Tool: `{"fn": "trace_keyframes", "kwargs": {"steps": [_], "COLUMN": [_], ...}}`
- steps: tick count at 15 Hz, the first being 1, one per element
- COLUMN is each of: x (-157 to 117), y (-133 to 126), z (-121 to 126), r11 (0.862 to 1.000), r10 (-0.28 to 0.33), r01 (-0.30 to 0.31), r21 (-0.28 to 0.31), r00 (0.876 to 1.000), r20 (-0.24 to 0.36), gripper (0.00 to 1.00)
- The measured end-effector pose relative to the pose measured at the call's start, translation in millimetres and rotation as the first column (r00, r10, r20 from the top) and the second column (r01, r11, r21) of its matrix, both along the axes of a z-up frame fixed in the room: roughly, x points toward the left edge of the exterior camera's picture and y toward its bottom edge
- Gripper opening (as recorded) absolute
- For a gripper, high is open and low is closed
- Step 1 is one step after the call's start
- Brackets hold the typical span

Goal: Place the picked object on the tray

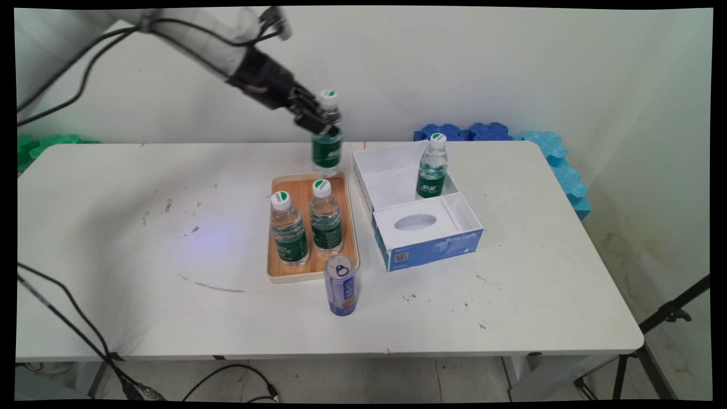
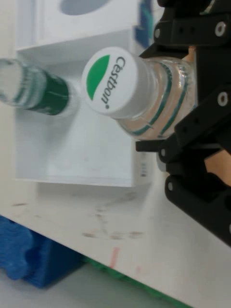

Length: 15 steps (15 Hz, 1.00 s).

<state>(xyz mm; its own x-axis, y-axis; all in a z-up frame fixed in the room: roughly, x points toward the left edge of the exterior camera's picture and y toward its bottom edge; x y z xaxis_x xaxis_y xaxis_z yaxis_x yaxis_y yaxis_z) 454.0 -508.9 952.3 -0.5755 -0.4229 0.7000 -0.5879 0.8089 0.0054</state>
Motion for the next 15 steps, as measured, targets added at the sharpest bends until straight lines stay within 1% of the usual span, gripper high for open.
{"fn": "trace_keyframes", "kwargs": {"steps": [2, 5, 8, 15], "x": [17.9, 24.1, 19.4, 1.8], "y": [14.7, 23.0, 25.2, 22.7], "z": [-7.5, -22.4, -43.4, -75.1], "r11": [1.0, 1.0, 1.0, 1.0], "r10": [-0.004, -0.008, -0.007, -0.002], "r01": [0.004, 0.008, 0.007, 0.002], "r21": [0.001, 0.0, -0.003, -0.014], "r00": [1.0, 1.0, 1.0, 1.0], "r20": [0.015, 0.013, 0.002, -0.026], "gripper": [0.0, 0.0, 0.0, 0.0]}}
